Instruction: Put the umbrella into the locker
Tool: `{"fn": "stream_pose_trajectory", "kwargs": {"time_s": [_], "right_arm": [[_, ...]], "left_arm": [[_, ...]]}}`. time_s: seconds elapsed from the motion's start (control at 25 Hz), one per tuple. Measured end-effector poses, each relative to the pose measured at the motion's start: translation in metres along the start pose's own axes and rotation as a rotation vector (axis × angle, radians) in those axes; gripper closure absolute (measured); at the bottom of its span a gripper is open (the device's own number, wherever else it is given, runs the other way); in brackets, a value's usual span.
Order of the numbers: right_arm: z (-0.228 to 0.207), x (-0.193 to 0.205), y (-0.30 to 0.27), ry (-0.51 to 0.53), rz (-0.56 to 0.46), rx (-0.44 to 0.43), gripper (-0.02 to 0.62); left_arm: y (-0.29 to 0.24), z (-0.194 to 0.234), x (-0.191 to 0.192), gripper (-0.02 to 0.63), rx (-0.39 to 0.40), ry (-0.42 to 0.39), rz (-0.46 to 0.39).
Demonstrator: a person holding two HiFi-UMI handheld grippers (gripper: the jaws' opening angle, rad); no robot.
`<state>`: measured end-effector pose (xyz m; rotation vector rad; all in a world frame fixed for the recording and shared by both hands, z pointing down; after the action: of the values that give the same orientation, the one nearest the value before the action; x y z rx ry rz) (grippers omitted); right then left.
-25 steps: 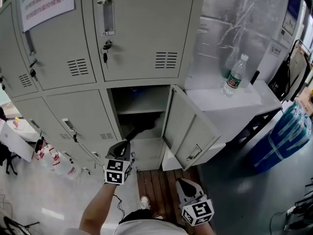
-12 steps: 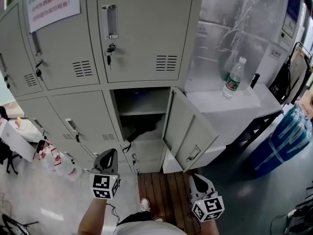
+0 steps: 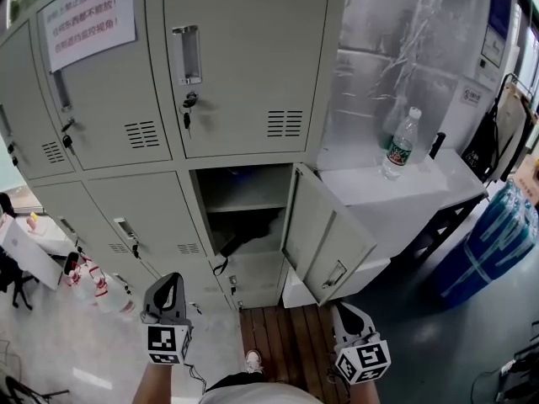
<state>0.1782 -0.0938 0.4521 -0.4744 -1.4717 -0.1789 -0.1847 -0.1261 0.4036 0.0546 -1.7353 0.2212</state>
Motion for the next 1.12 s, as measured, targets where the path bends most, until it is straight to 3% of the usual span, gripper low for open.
{"fn": "stream_pose_trajectory", "kwargs": {"time_s": [0.28, 0.6, 1.12], "right_arm": [[0.0, -0.011, -0.005, -0.004, -0.031, -0.007, 0.578], [0.014, -0.017, -0.017, 0.018, -0.036, -0.076, 0.578], [0.024, -0.013, -0.027, 0.04, -0.01, -0.071, 0.578]], "left_arm": [[0.017, -0.009, 0.006, 0.584, 0.007, 0.026, -0.019], [0.024, 0.007, 0.012, 0.584, -0.035, 0.029, -0.043], [0.013, -0.012, 0.019, 0.584, 0.026, 0.07, -0.04]]}}
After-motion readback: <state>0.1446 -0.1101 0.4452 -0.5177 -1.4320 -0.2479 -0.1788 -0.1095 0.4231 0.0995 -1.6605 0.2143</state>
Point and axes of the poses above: the fingertips, and each gripper's own axes: y backward along the fingers, z to its left, x out of its underside, the point moved 2 cm from there along y, backward along the fingers, and after that the axes turned 5 degrees about y, right-handed, at the moved point
